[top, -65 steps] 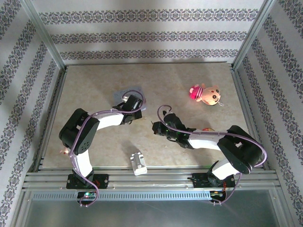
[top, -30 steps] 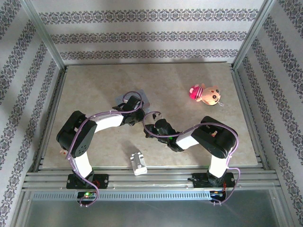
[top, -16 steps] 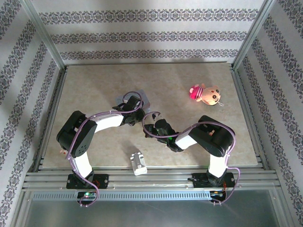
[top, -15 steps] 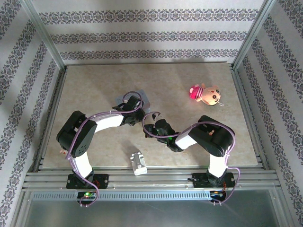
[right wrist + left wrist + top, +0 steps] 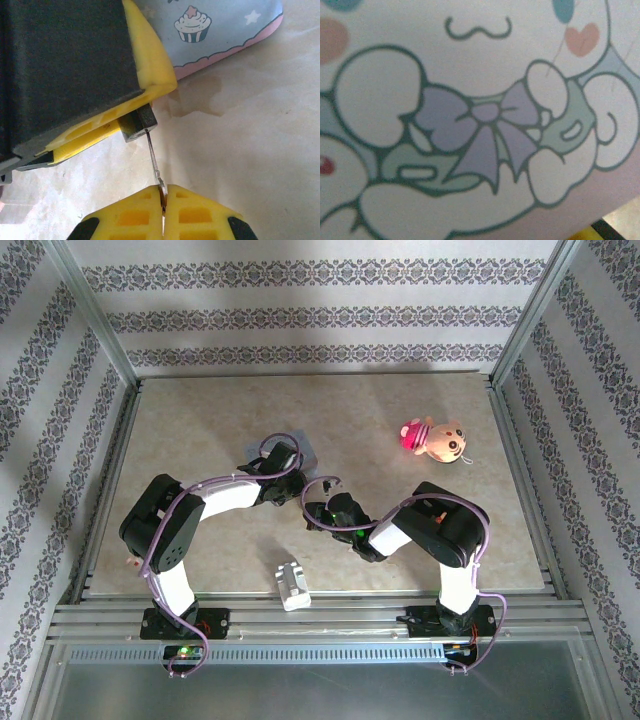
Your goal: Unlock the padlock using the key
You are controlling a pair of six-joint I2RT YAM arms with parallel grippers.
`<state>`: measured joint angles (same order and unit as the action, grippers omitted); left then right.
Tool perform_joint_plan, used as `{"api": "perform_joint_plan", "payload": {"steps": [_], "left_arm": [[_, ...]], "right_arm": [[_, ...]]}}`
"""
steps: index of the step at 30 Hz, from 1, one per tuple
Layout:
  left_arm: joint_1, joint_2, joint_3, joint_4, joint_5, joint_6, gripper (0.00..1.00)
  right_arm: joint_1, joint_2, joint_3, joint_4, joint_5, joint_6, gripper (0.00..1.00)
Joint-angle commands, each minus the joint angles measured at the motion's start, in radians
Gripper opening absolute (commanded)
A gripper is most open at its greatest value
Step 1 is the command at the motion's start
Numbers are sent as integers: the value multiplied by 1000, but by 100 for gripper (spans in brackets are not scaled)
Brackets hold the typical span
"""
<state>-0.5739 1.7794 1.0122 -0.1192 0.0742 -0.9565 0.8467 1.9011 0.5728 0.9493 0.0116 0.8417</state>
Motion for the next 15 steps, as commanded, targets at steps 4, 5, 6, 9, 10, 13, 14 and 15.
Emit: {"api": "perform_joint_plan", "payload": {"steps": [4,5,6,9,10,13,14,15], "left_arm": [[-8,15,12,35,32,-46,5],[-7,17,12,38,37,-50,4],[-7,20,12,42,41,-54,4],[-8,23,12,48,53,-60,5],[-7,23,12,49,53,-62,5],[-7,24,10,52,56,-64,4],[-5,26,10,52,56,-64,5],[-6,26,9,53,59,-65,4]], "right_arm": [[4,0,-23,123,48,-12,0],[8,-2,-26,124,54,-17,0],[10,-3,-28,124,58,-20,0],[17,-7,-36,132,73,-26,0],[18,-7,-37,134,75,-26,0],[18,-2,-36,137,77,-28,0],[18,-1,-36,139,78,-27,0],[18,1,-33,140,80,-27,0]]}}
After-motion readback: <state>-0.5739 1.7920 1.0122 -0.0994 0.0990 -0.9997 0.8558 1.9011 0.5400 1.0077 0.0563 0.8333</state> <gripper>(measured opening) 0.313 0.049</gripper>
